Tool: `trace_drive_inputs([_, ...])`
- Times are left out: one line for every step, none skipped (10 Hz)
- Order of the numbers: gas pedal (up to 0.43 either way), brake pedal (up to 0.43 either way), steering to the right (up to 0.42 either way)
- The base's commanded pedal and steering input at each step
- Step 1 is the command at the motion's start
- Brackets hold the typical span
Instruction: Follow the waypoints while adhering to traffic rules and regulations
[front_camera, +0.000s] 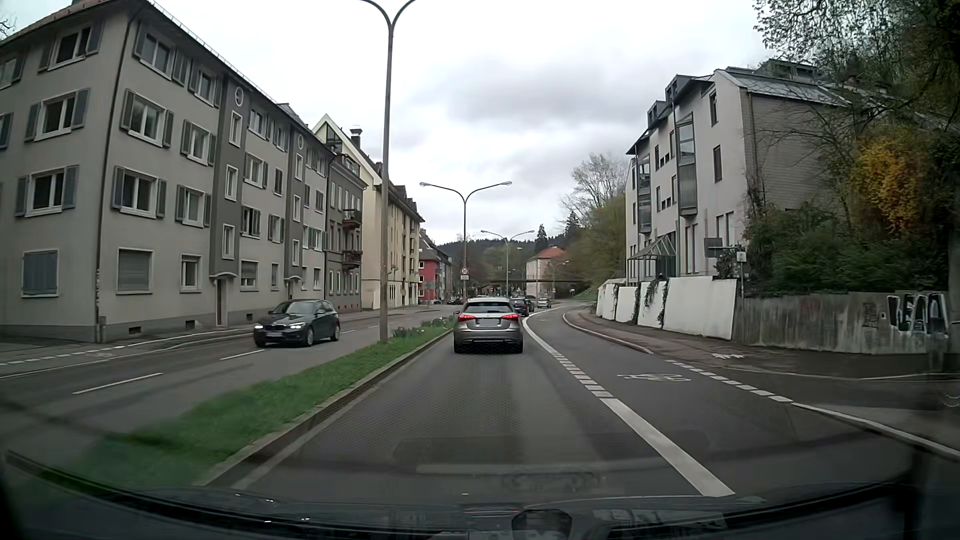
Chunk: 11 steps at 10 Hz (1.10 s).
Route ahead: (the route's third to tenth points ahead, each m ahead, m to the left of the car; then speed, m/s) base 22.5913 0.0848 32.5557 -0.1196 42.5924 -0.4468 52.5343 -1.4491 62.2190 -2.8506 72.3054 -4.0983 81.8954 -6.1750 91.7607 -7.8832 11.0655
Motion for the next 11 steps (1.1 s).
trace_drive_inputs([0.047,0.0,0.0])
trace_drive_inputs([0.047,0.0,0.0])
trace_drive_inputs([0.047,0.0,0.0])
trace_drive_inputs([0.047,0.0,0.0])
trace_drive_inputs([0.047,0.0,0.0])
trace_drive_inputs([0.047,0.0,0.0])
trace_drive_inputs([0.047,0.0,0.0])
trace_drive_inputs([0.047,0.0,0.0])
trace_drive_inputs([0.047,0.0,0.0])
trace_drive_inputs([0.047,0.0,0.0])
trace_drive_inputs([0.047,0.0,0.0])
